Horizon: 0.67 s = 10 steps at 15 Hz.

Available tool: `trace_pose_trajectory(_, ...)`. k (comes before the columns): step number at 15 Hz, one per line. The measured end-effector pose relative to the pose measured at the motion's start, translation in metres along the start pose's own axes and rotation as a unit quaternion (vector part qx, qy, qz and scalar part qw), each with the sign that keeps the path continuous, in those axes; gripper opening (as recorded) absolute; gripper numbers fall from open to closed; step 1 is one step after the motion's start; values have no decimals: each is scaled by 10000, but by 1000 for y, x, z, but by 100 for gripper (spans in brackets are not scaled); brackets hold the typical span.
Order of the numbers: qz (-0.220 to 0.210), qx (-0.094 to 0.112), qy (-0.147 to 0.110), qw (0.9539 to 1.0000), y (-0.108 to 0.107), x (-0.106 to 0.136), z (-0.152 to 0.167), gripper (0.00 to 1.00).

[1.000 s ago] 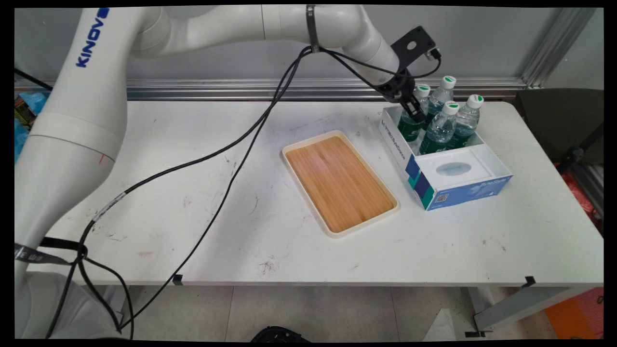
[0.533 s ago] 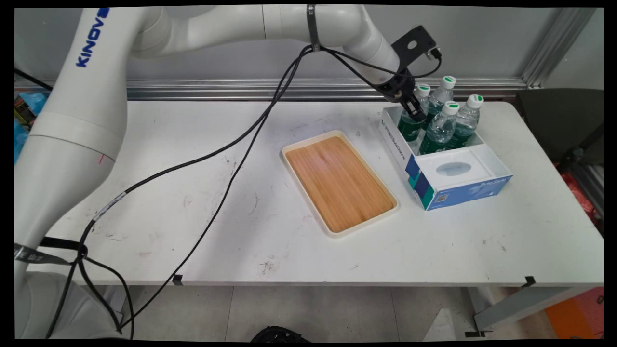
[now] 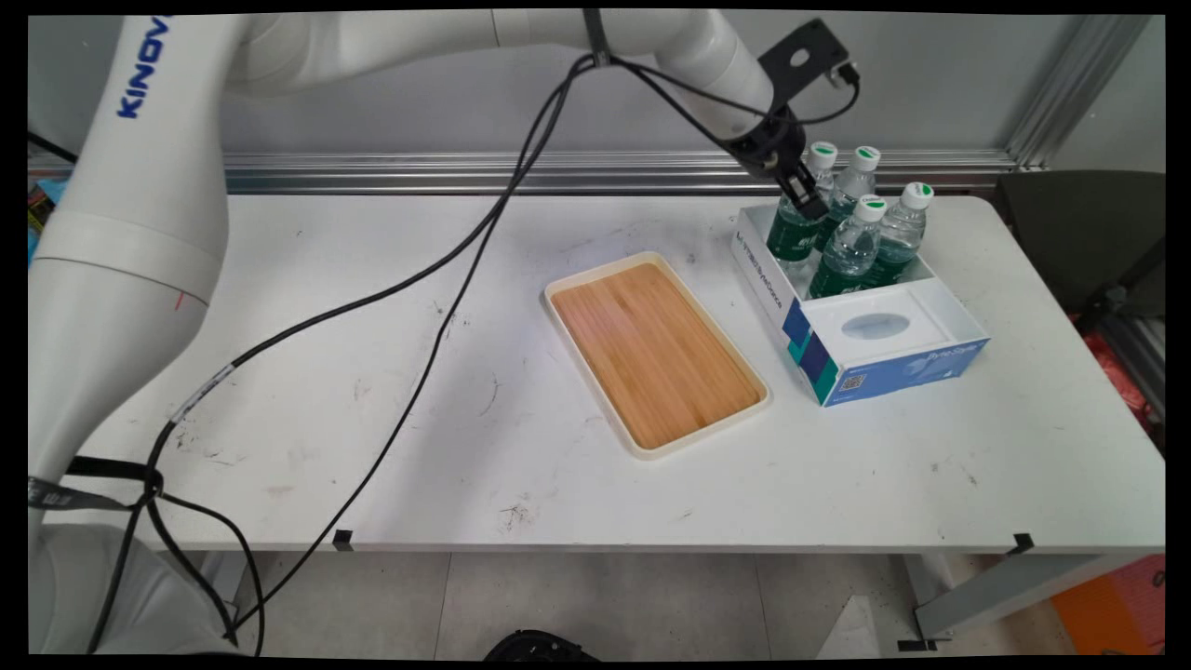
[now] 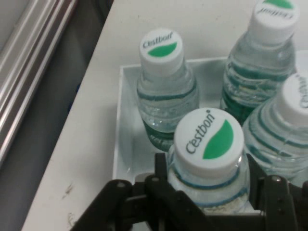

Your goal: Place the picked object on the tray

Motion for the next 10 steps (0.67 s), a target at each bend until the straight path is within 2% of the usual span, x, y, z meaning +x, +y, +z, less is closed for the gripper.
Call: trace_pose_trajectory(10,101,-93,64,9999,-10,16,-79,0)
